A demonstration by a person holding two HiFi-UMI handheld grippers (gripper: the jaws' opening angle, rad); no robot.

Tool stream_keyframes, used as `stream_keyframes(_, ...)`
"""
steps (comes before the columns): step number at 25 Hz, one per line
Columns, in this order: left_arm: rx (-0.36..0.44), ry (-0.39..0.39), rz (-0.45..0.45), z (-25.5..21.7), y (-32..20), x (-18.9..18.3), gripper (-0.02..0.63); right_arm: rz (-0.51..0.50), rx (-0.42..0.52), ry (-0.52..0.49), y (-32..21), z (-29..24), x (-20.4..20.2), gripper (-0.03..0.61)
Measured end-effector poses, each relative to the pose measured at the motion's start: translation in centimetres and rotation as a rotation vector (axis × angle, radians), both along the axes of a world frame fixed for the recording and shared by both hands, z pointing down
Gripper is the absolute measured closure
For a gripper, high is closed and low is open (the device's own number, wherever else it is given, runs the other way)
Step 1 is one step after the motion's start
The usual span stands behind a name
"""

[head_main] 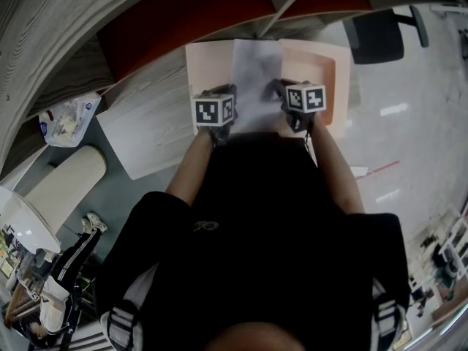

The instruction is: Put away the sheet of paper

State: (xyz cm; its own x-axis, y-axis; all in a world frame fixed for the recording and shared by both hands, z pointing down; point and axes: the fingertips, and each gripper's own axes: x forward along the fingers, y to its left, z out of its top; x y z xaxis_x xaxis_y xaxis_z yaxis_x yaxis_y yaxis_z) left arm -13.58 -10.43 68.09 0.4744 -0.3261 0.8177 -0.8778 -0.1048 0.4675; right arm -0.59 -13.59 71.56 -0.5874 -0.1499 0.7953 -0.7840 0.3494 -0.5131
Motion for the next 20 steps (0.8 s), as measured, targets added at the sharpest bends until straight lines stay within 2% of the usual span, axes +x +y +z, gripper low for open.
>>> stream_keyframes(14,-0.017,0.04,-0.012,0.3,0.2,0.7,0.568,-0.035,0.065,0.049,-0.2,-0.6,0.5,0.556)
stream_keyframes(15,-0.018,0.044,-0.013,0.3,0.3,0.7,0.568,-0.036,0.077,0.049,-0.3,-0.9,0.5,0.539)
stream_keyframes(17,-0.021,0.05,-0.014,0.3,0.3,0.8,0.568,-0.039,0.101,0.052,-0.5,-1.3,0.3,0.425)
stream_keyframes(20,-0.028,0.051,-0.012,0.5,0.5,0.9,0.568,-0.046,0.127,0.076,-0.5,-1.3,0.5,0.402)
